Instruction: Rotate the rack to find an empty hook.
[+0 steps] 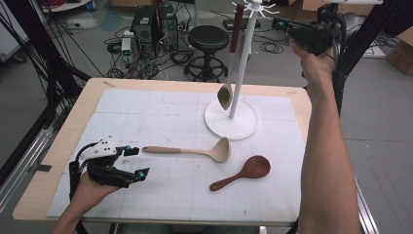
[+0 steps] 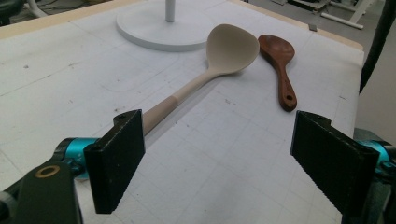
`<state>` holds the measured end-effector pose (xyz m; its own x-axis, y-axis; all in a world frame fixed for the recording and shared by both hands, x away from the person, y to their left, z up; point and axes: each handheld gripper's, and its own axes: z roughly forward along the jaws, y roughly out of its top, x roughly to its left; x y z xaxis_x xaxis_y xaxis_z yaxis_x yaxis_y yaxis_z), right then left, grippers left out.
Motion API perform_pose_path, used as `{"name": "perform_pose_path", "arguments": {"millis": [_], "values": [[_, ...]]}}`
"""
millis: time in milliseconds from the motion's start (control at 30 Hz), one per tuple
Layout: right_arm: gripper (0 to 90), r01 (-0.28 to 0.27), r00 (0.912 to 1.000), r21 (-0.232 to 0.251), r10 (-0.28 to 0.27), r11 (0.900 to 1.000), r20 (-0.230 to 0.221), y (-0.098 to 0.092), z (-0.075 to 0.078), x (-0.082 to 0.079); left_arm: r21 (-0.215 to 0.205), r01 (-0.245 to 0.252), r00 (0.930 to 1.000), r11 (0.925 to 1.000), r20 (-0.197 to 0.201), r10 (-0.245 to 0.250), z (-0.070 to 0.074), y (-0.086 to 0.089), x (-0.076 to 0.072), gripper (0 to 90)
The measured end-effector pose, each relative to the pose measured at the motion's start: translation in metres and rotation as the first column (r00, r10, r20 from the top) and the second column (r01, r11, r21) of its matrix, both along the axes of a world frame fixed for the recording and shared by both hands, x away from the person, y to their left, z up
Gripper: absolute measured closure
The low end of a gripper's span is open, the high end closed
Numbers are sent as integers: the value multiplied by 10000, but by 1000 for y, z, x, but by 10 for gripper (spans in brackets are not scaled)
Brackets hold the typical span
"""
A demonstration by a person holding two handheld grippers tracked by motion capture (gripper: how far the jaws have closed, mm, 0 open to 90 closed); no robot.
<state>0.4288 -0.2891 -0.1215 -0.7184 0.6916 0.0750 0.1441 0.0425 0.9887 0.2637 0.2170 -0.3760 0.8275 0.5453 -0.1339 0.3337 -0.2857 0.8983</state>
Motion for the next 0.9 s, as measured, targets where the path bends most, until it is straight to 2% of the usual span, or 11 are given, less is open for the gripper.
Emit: {"name": "perform_pose_path", "arguments": {"millis": [100, 233, 633, 867, 900], "values": [[900, -97, 10000, -65, 97, 9999, -20, 5, 6, 2, 35, 39, 10000, 10000, 4, -39, 0, 0, 0, 184], [900, -409, 9991, -383, 412, 9984, 89, 22, 10, 3, -2, -2, 10000, 10000, 12, 2, 0, 1, 0, 184], [900, -665, 9978, -364, 668, 9971, 50, 42, 2, 4, 9, -18, 10000, 10000, 21, 18, 0, 0, 0, 184], [897, -852, 9964, -307, 853, 9959, 17, 43, -2, 1, 39, -28, 10000, 10000, 69, 28, 0, 1, 0, 184], [869, -929, 9957, -245, 929, 9954, 21, 41, -5, -1, 26, -27, 10000, 10000, 57, 27, 0, 1, 0, 184]]}}
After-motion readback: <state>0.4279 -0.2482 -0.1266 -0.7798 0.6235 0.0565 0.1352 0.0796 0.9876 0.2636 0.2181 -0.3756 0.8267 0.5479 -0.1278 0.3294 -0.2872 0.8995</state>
